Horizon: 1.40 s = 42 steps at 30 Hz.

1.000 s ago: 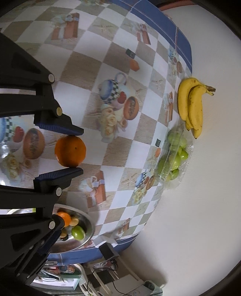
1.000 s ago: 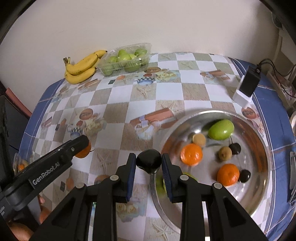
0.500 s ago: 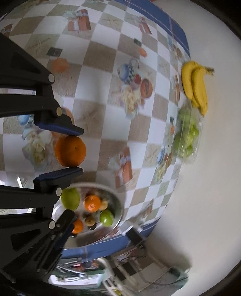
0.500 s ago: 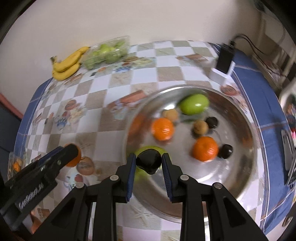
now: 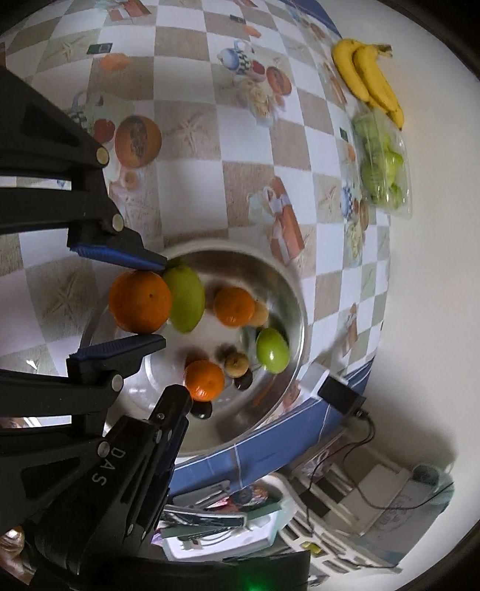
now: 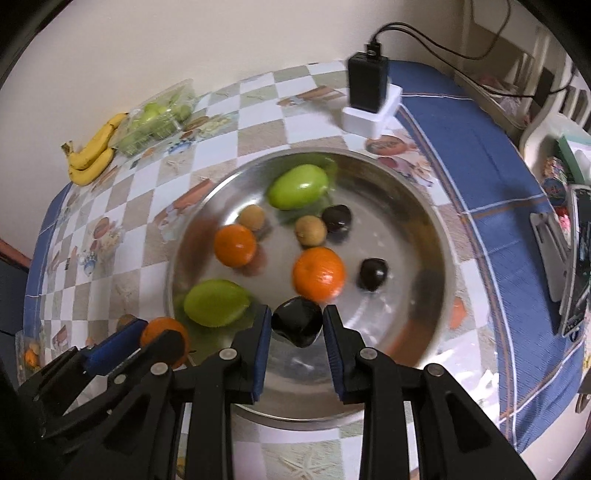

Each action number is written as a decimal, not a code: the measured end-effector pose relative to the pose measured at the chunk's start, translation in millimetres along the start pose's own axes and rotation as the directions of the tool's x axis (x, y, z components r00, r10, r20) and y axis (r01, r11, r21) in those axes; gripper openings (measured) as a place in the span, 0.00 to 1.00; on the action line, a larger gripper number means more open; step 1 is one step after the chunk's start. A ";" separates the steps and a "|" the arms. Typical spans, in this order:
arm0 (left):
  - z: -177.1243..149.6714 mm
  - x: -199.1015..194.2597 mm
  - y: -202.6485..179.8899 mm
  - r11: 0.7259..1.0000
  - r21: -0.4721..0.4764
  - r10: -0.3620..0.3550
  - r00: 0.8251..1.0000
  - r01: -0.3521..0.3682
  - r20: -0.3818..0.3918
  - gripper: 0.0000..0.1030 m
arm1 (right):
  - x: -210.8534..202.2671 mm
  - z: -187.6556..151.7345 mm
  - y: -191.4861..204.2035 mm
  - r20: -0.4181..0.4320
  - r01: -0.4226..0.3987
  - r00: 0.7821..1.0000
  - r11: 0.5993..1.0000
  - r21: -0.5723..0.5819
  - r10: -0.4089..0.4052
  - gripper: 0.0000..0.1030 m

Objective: Organize fruits
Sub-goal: 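Carry the plum in the right tool and orange in the left tool over the bowl, then open the right tool to drop the plum while the left tool drops the orange into the bowl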

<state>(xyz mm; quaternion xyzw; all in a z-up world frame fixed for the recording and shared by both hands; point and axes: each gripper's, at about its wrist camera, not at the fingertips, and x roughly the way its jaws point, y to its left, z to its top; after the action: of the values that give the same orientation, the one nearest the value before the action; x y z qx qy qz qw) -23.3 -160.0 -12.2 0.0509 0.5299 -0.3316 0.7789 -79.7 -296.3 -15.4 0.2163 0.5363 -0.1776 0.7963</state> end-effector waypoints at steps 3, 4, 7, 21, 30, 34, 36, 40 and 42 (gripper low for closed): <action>-1.0 2.3 -3.9 1.000 0.005 -0.015 1.000 0.015 -0.010 0.37 | -0.3 -2.4 -8.6 -0.007 -0.005 1.000 1.000 0.016 0.006 0.29; -1.4 3.1 -4.9 1.000 0.007 -0.018 1.000 0.018 -0.014 0.37 | -0.1 -3.3 -10.2 -0.008 -0.003 1.000 1.000 0.019 0.004 0.30; -3.0 8.6 -6.0 1.000 0.011 -0.019 0.999 0.019 -0.032 0.37 | 4.2 -4.7 -13.6 -0.027 0.001 1.000 1.000 0.026 0.000 0.30; -4.6 20.2 -3.2 1.000 0.004 -0.029 0.997 0.029 -0.068 0.41 | 20.9 -8.5 -18.3 -0.082 0.009 0.997 0.999 0.044 -0.005 0.29; -1.4 13.5 0.6 0.999 -0.015 -0.043 0.998 0.042 -0.047 0.45 | 13.0 -6.9 -19.9 -0.040 -0.008 0.999 0.998 0.058 0.010 0.30; 1.0 7.5 6.3 0.999 -0.038 -0.032 0.999 0.031 -0.026 0.45 | 7.2 -5.2 -17.7 -0.010 -0.019 1.000 0.998 0.052 0.019 0.30; 2.8 4.4 13.1 0.998 -0.067 -0.017 1.000 0.016 -0.017 0.45 | 5.4 -4.4 -16.3 0.001 -0.024 1.000 0.999 0.048 0.024 0.30; 4.3 -0.2 29.7 0.991 -0.124 0.046 0.999 -0.046 -0.006 0.45 | 2.6 -2.2 -12.4 0.019 -0.034 0.999 0.999 0.039 0.033 0.30; 4.2 -1.4 38.6 0.985 -0.153 0.081 0.997 -0.081 -0.009 0.45 | 2.0 -1.6 -9.4 0.025 -0.038 0.999 0.999 0.029 0.037 0.30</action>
<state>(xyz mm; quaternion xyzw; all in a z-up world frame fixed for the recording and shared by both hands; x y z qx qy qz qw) 1.8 -131.2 -19.7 0.0127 0.5524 -0.2577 0.7926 -85.1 -303.5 -19.2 0.2360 0.5196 -0.1733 0.8027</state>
